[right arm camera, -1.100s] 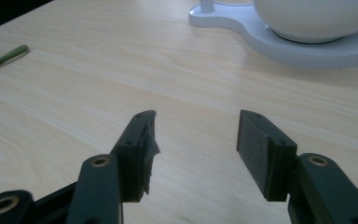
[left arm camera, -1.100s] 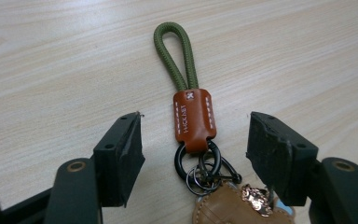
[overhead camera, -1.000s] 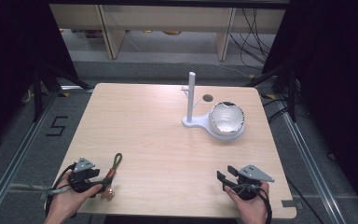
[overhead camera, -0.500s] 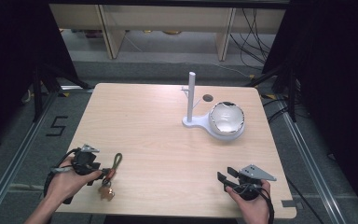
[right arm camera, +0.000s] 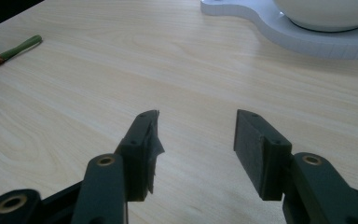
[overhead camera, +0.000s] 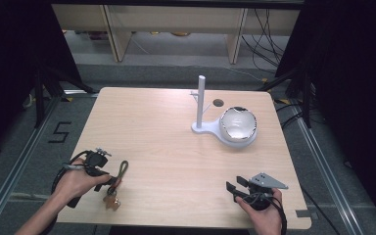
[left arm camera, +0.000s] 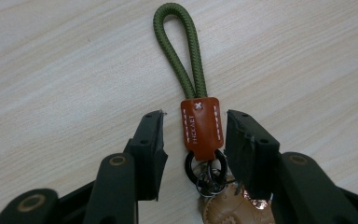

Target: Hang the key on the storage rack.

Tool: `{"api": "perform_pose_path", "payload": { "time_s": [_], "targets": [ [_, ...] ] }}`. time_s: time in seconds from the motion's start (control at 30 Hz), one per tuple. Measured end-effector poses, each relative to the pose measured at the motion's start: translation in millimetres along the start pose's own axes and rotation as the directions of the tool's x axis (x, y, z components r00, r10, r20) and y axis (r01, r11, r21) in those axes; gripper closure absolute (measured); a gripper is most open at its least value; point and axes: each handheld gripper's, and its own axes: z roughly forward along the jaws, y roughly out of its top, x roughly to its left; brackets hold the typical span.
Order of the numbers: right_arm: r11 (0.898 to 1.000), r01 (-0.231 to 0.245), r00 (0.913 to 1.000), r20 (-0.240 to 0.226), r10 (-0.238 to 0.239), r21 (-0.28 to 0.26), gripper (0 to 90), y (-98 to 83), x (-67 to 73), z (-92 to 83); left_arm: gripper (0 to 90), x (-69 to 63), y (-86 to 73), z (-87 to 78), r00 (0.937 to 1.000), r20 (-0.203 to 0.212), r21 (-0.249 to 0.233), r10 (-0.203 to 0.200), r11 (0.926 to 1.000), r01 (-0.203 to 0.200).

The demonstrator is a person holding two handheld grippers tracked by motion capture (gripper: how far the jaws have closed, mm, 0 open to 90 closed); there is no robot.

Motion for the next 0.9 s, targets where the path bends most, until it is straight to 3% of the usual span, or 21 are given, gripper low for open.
{"api": "perform_pose_path", "payload": {
  "time_s": [0.07,0.1,0.2,0.23,0.27,0.33,0.37,0.4,0.47,0.5,0.57,0.83,0.87,0.9],
  "targets": [
    [1.000,-0.015,0.9996,-0.025,0.015,-0.008,49.8,-0.1,-0.1,0.5,57.6,-0.3,1.1,1.0,0.9999,-0.003,0.020,0.010,0.9998,-0.010],
    [0.999,-0.049,0.9986,-0.020,0.049,0.008,49.5,-0.3,2.9,-1.3,58.4,-0.5,1.4,1.5,0.9998,-0.006,0.019,0.017,0.9997,-0.017],
    [0.999,-0.048,0.9985,-0.027,0.047,-0.006,49.4,-0.8,3.0,-0.2,58.7,-2.5,2.7,2.0,0.9997,0.002,0.018,0.024,0.9996,-0.024],
    [1.000,-0.001,1.0000,-0.009,0.001,-0.003,49.2,-0.4,0.5,-0.4,59.2,-5.4,3.6,3.2,0.9995,0.005,0.034,0.032,0.9989,-0.033],
    [0.999,-0.032,0.9994,-0.013,0.032,0.015,49.1,-0.5,2.8,-1.3,59.4,-7.2,3.7,4.6,0.9996,0.009,0.046,0.026,0.9986,-0.026],
    [0.999,-0.043,0.9989,-0.020,0.043,0.014,48.9,-0.7,3.7,-0.5,59.4,-7.7,4.1,6.7,0.9988,0.002,0.046,0.048,0.9978,-0.048],
    [1.000,-0.003,0.9998,-0.020,0.003,-0.001,48.7,-0.9,0.3,1.1,59.4,-8.8,4.0,9.2,0.9985,0.000,0.050,0.054,0.9973,-0.054],
    [0.998,-0.059,0.9977,-0.032,0.059,0.015,48.6,-1.0,4.7,-0.3,59.4,-10.2,3.9,10.6,0.9989,-0.001,0.063,0.047,0.9969,-0.047],
    [0.999,-0.048,0.9982,-0.036,0.048,0.010,48.5,-0.8,4.4,0.1,59.7,-10.9,4.5,12.6,0.9983,-0.010,0.077,0.057,0.9955,-0.056],
    [0.999,-0.048,0.9981,-0.039,0.048,0.010,48.4,-0.6,4.5,-0.1,59.8,-9.8,6.4,13.7,0.9953,-0.026,0.096,0.093,0.9912,-0.090],
    [0.999,-0.037,0.9986,-0.038,0.037,0.007,48.4,-0.5,3.8,0.0,60.0,-11.3,6.4,15.2,0.9966,-0.030,0.102,0.077,0.9921,-0.074],
    [0.998,-0.054,0.9977,-0.041,0.055,0.013,48.4,-0.6,4.7,-1.5,61.3,-13.9,9.6,20.7,0.9949,-0.045,0.119,0.091,0.9893,-0.085],
    [1.000,-0.019,0.9984,-0.053,0.018,-0.014,48.4,-0.9,0.9,0.6,61.5,-14.3,9.5,21.7,0.9949,-0.045,0.121,0.090,0.9891,-0.084],
    [1.000,-0.019,0.9984,-0.053,0.018,-0.014,48.4,-0.9,0.9,0.6,61.5,-14.3,10.0,22.0,0.9946,-0.044,0.130,0.095,0.9876,-0.088]
  ]
}}
